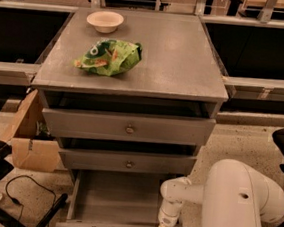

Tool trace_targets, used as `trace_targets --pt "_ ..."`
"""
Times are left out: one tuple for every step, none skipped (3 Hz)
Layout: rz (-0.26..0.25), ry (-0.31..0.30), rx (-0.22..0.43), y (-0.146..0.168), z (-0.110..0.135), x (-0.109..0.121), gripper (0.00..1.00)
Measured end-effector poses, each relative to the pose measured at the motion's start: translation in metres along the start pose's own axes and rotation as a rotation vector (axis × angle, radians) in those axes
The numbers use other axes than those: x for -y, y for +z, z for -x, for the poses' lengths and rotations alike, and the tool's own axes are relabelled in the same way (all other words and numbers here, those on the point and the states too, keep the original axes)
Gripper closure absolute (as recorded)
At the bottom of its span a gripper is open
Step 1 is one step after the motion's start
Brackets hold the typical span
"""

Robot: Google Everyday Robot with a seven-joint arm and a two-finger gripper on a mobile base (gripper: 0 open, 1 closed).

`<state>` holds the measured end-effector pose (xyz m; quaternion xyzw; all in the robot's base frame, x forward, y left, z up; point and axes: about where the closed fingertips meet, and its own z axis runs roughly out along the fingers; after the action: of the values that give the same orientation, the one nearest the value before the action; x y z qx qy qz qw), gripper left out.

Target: Open bottom drawer

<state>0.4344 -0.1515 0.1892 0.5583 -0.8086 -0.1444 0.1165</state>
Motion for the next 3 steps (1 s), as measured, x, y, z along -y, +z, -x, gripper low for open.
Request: trace_targets --pt "0.0 0.0 0.0 0.0 0.0 0.0 0.28" --pt "0.0 0.0 0.0 0.0 0.0 0.0 0.05" --pt "-0.016 -0.039 0.007 -0.013 -0.001 -0.004 0.0"
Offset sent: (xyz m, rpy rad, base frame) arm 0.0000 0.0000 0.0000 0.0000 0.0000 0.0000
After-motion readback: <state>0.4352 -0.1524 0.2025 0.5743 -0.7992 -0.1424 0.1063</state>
